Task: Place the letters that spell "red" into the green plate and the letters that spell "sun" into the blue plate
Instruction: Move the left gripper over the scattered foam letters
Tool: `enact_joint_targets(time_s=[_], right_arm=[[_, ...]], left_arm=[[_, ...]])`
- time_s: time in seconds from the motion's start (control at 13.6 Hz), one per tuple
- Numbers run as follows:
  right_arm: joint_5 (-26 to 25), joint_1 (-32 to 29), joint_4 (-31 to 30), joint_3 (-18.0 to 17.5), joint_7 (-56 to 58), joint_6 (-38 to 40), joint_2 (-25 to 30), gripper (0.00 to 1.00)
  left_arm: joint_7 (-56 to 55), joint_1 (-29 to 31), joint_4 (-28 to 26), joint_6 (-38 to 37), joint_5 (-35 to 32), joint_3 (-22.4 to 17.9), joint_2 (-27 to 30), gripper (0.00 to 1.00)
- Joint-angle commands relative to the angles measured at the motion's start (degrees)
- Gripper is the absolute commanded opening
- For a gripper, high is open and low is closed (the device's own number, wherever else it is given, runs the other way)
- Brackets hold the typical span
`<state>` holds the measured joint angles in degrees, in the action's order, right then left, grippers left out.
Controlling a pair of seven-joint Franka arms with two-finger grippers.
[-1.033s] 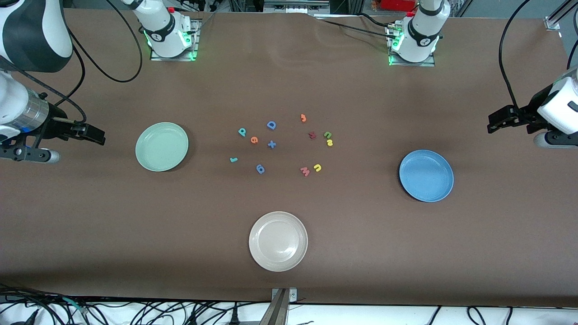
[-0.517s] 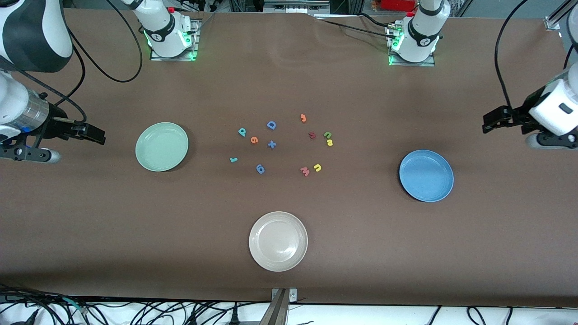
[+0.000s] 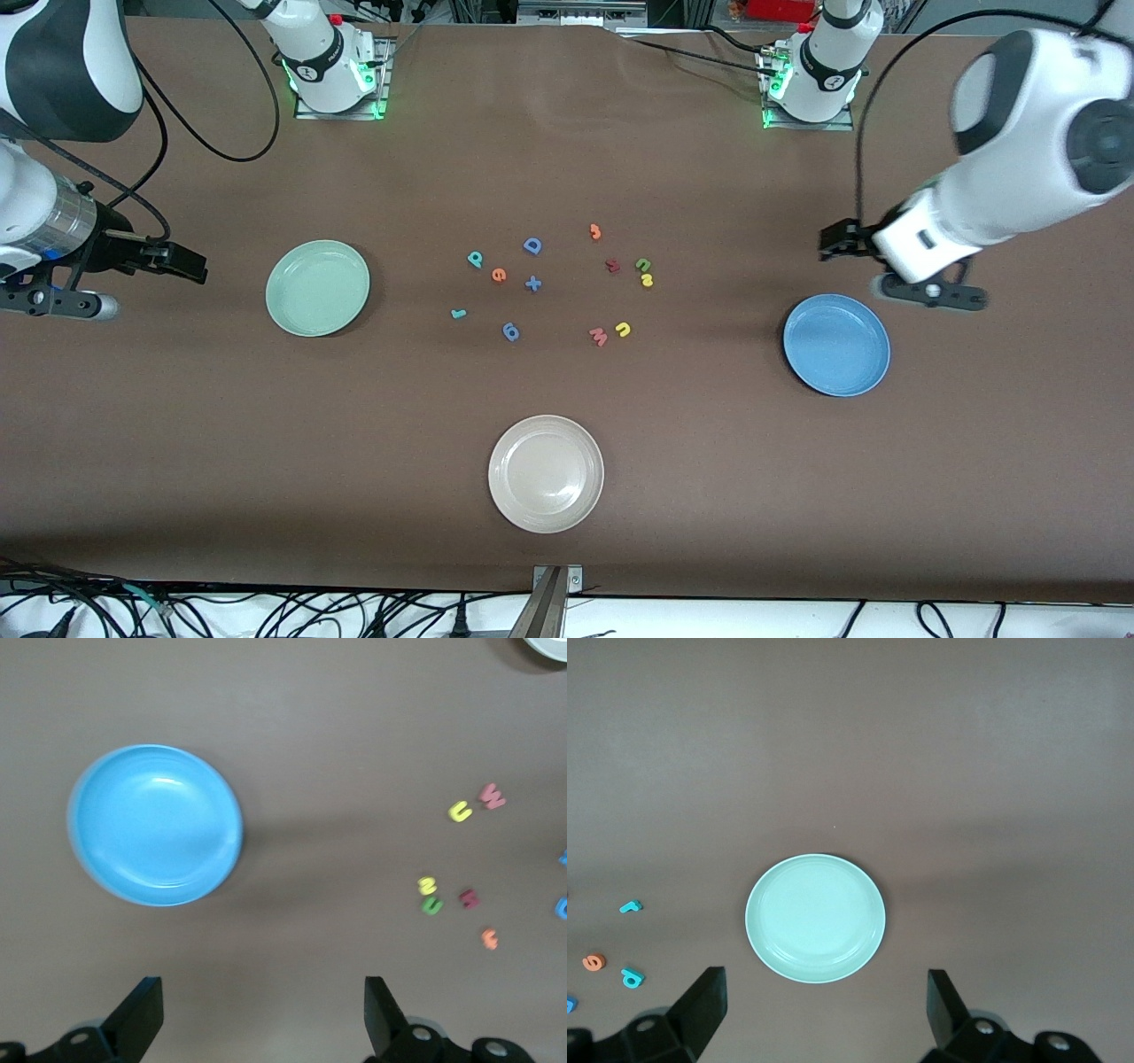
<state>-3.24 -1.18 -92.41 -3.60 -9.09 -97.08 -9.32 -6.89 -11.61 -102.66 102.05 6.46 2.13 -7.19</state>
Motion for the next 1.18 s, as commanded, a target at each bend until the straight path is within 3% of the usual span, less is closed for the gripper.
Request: enact_joint_targets(time_s=[0.0,0.22,0.52,0.74,0.96,1.11], right_arm=[[0.8,0.3,0.6,0.3,0.3,1.0,0.2,1.00],[0.9,0.3,0.6,0.3,0.3,1.0,0.2,1.00],[0.9,0.3,0.6,0.3,0.3,1.0,0.2,1.00],[0.9,0.3,0.6,0.3,0.3,1.1,0.2,1.00],[0.8,0.3,0.6,0.3,0.3,1.5,0.2,1.00],[0.8,0.3,0.6,0.4,0.3,1.6,0.2,1.00]], left_arm=[[-11.7,-1.6,-6.8,9.9,1.0,6.1,0.4,1.00],[-22.1,-2.6,-8.3,17.0,0.2,12.8,-4.0,1.00],[-34.8,-6.9,-13.3,31.0,-4.4,13.1,-9.1,1.00],[-38.4,-7.7,-14.6,39.3,-4.6,13.0,-14.0,1.00],[-42.0,-8.5,-15.6,44.1,-8.2,13.0,-17.8,1.00],[-49.1,-9.7,-15.6,45.4,-14.9,13.0,-20.3,1.00]])
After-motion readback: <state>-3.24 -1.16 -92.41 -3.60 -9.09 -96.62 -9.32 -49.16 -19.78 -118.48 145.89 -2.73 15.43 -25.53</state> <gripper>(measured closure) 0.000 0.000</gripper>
